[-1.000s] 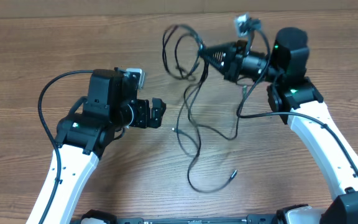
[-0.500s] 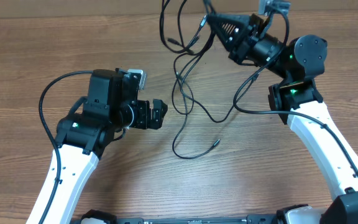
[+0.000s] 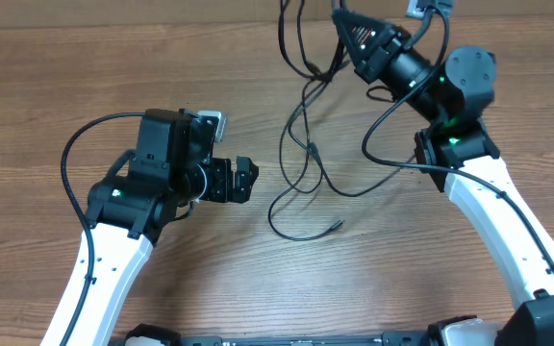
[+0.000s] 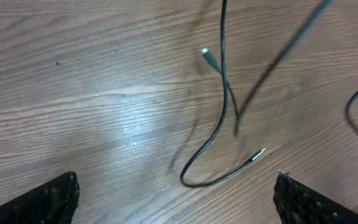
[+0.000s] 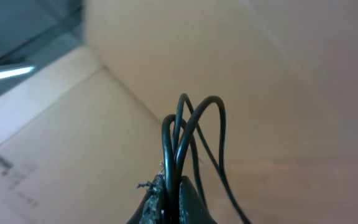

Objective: Untangle cables
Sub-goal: 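Lower the right gripper with cables onto the table center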

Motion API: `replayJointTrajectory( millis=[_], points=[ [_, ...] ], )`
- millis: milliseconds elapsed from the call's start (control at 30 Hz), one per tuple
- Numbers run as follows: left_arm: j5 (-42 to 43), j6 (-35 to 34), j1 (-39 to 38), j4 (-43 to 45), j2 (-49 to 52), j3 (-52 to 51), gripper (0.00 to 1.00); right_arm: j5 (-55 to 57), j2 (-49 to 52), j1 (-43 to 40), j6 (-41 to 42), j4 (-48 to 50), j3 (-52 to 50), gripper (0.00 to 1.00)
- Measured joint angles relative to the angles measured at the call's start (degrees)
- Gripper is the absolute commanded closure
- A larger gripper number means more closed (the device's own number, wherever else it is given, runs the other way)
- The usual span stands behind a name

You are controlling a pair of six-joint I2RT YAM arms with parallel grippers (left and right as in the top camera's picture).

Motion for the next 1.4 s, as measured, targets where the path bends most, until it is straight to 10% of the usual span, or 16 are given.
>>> replayJointTrajectory(
  millis=[733, 800, 933, 1000, 1400],
  points=[
    [0.4, 0.0, 0.0, 0.0, 0.0, 0.0, 0.00, 4.8, 0.5, 4.5, 5.8, -0.7, 0.0, 0.95],
    [0.4, 0.0, 0.0, 0.0, 0.0, 0.0, 0.00, 6.6, 0.5, 4.5, 4.8, -5.7, 0.0, 0.79],
    [0.3, 0.0, 0.0, 0.0, 0.0, 0.1, 0.00, 10.8, 0.9, 4.5, 1.3, -15.6, 0.0, 0.16],
    [0.4, 0.0, 0.0, 0.0, 0.0, 0.1, 0.00, 12.3, 1.4, 4.5, -0.2, -19.0, 0.0, 0.04],
    [0.4, 0.0, 0.0, 0.0, 0.0, 0.1, 0.00, 16.6, 3.8, 4.5, -9.2, -32.2, 0.0, 0.00]
  ],
)
